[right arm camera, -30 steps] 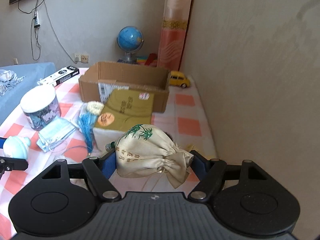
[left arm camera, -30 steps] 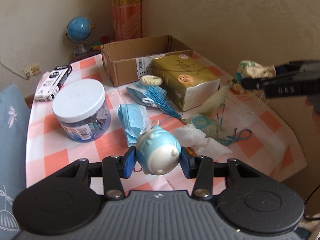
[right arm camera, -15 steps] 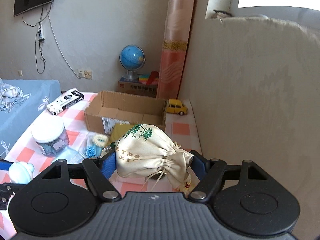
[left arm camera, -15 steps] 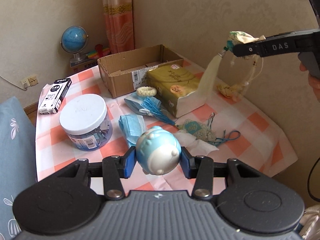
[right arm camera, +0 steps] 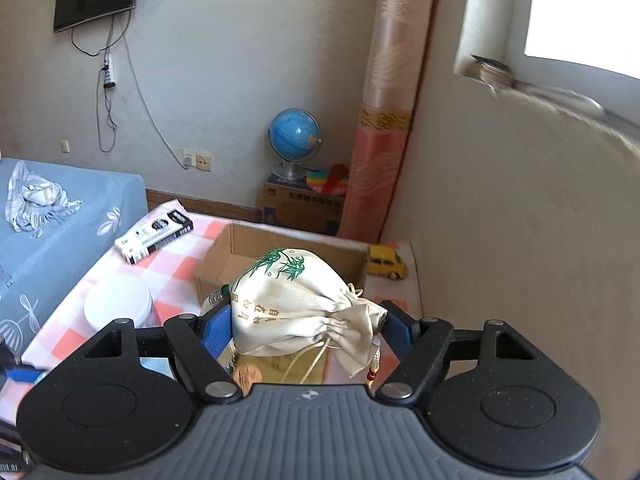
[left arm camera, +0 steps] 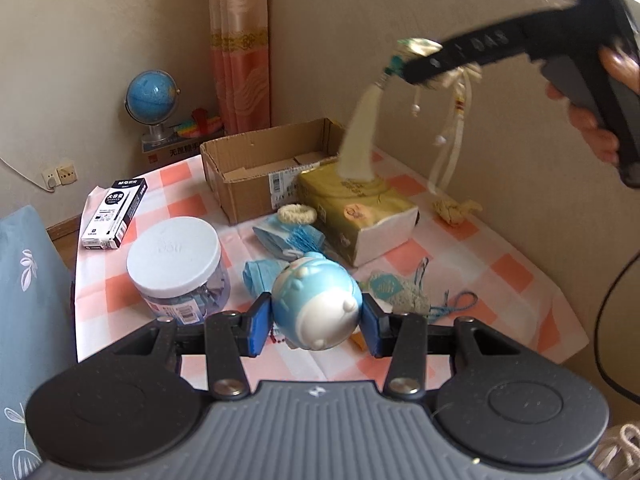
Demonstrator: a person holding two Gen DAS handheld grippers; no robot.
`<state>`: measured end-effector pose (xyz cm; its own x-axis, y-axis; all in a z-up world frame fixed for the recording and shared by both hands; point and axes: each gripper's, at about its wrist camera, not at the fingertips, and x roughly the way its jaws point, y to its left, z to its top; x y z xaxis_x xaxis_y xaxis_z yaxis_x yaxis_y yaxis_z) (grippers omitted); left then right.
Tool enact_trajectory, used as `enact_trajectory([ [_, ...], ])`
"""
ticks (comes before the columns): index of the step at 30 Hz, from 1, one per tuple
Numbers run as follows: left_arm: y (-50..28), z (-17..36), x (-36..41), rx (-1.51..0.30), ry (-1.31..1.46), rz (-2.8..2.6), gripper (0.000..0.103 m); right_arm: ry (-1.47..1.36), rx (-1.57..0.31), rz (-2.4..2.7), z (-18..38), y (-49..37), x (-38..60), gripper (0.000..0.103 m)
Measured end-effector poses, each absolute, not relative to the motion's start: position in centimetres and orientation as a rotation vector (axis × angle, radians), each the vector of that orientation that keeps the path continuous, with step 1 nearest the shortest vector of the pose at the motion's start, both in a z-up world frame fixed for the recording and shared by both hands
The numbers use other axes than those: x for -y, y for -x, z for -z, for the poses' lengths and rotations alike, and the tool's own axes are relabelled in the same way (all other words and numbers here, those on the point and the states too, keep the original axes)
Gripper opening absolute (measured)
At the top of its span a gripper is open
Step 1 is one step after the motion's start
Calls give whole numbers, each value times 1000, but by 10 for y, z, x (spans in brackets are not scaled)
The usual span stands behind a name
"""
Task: Organize soft objects
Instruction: 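Carry the pouch with the right tool and drop it into the cardboard box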
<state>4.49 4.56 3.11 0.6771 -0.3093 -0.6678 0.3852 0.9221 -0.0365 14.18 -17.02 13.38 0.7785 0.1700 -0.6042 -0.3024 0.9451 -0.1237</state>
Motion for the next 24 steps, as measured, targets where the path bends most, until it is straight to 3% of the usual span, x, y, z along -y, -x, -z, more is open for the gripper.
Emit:
enact_trajectory([
  [13, -74, -25, -53, -723, -53, 351, 45, 221, -643, -383, -140, -255, 123, 79],
  [24, -102, -16, -59, -751, -51, 302, 45, 214, -747, -408, -79, -334, 110, 79],
])
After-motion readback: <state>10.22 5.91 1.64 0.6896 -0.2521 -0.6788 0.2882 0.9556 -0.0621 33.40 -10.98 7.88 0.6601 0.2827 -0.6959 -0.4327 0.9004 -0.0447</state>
